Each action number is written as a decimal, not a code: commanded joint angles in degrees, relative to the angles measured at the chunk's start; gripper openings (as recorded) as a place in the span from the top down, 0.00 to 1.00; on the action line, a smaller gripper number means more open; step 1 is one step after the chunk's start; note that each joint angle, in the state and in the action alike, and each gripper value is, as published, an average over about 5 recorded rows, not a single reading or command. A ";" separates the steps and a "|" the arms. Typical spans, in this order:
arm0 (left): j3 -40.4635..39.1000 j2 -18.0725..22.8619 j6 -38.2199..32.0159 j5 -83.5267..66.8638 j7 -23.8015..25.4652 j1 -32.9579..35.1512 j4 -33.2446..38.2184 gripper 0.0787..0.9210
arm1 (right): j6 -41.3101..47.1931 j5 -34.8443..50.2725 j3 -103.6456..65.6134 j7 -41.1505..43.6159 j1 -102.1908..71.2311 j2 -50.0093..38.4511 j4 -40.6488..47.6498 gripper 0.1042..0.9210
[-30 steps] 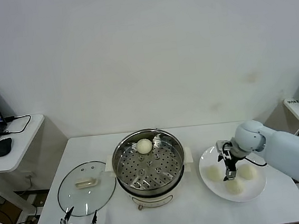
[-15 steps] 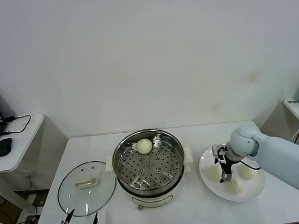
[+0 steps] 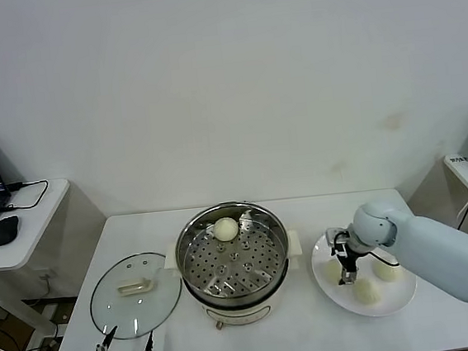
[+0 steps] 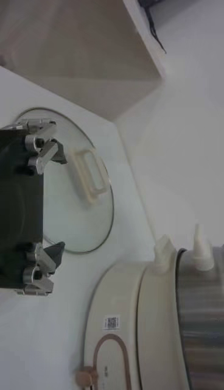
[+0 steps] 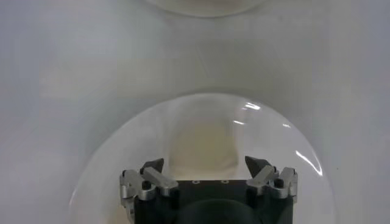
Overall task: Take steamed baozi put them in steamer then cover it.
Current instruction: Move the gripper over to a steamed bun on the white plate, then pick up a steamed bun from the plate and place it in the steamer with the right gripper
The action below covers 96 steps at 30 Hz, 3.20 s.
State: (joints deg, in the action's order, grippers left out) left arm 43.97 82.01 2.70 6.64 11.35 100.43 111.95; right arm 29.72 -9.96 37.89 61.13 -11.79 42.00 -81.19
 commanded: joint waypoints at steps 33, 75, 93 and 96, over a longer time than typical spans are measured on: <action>-0.05 0.54 0.14 0.68 -0.05 -0.63 -0.06 0.12 | 1.24 6.27 3.01 3.44 10.64 -2.70 -1.24 0.40; 1.64 -0.12 1.63 1.07 -1.99 -2.26 4.05 0.12 | 10.45 31.32 25.91 5.29 39.14 35.18 9.93 0.40; 1.63 0.87 2.53 -0.27 -2.14 -2.59 5.42 0.12 | 10.16 28.20 26.89 3.80 34.02 42.79 15.78 0.40; 1.54 0.98 2.57 -0.36 -2.16 -2.60 5.46 0.12 | 10.12 27.49 26.83 3.54 33.26 43.67 16.59 0.40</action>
State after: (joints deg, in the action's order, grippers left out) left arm 45.55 82.95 5.22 6.50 9.22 97.82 117.12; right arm 39.78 18.32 64.12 65.05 23.14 82.45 -66.74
